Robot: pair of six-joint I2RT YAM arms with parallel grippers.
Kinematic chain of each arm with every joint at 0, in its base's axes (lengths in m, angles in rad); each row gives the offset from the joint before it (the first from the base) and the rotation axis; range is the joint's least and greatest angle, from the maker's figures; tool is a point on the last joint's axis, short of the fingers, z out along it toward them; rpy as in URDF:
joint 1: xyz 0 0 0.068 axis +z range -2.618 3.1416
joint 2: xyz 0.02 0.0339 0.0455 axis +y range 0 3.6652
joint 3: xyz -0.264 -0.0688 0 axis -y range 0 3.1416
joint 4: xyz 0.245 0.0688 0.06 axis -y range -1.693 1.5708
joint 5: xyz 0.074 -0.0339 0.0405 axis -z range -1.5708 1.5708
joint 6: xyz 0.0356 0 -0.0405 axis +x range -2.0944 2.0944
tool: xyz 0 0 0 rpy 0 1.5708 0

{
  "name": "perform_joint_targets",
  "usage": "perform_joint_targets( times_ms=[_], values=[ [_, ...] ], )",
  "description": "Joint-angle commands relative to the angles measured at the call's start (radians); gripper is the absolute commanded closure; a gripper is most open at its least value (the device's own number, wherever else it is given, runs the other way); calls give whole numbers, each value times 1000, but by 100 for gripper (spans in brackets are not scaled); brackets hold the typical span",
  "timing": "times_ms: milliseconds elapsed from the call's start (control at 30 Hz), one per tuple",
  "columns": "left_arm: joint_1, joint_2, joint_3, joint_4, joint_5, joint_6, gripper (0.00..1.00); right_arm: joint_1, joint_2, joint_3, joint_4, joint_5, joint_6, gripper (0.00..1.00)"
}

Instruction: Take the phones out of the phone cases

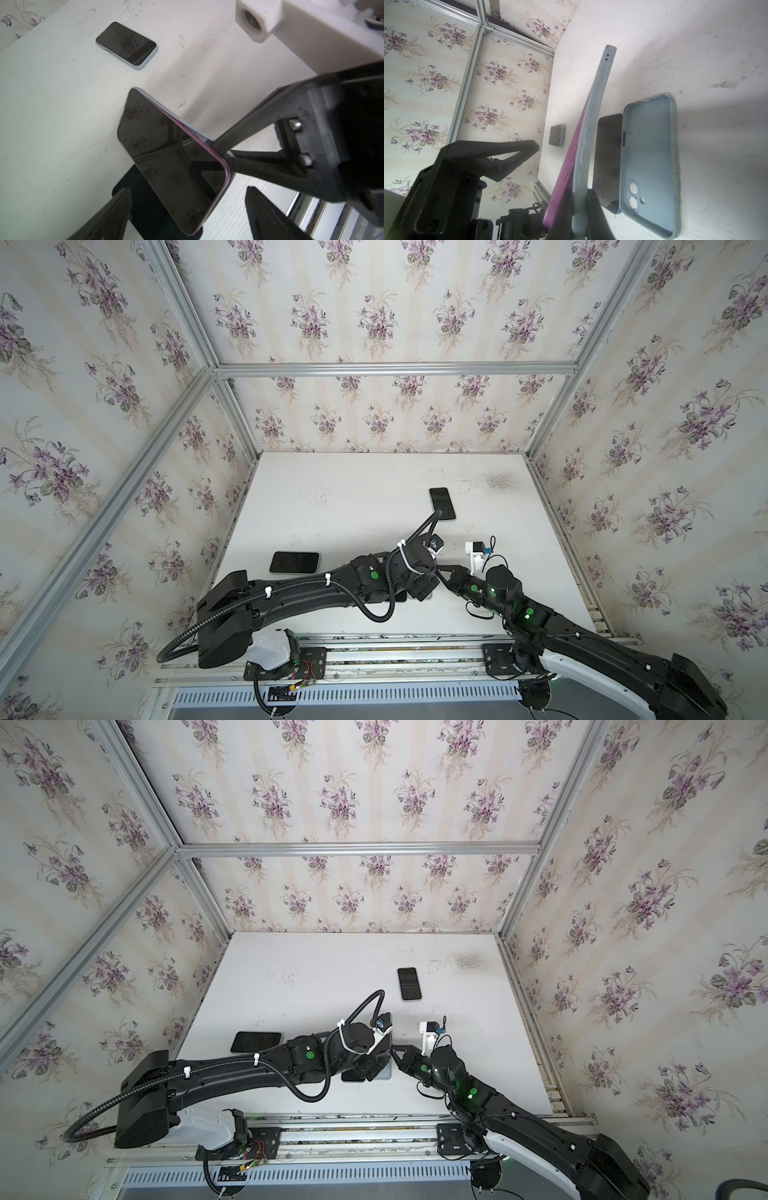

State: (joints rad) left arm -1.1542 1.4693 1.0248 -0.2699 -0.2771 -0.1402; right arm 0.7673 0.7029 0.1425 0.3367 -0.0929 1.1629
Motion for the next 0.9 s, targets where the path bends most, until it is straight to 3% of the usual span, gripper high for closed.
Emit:
perform_joint_targets(
  times_ms=[0, 200, 400, 733, 867],
  values=[
    [-2, 18, 11, -1, -51, 5, 14, 1, -4, 9, 67, -5, 4, 100],
    [-12, 51, 33, -2, -146, 2, 22, 2, -7, 8, 71, -14, 8, 100],
    [-23, 69, 43, -3, -205, 3, 37, 2, -9, 6, 72, -18, 12, 100],
    [-50, 113, 71, 0, -195, 11, 81, 2, -24, 6, 56, -16, 12, 100],
    [-61, 121, 84, 0, -193, 13, 89, 3, -52, 5, 25, -11, 9, 100]
  ],
)
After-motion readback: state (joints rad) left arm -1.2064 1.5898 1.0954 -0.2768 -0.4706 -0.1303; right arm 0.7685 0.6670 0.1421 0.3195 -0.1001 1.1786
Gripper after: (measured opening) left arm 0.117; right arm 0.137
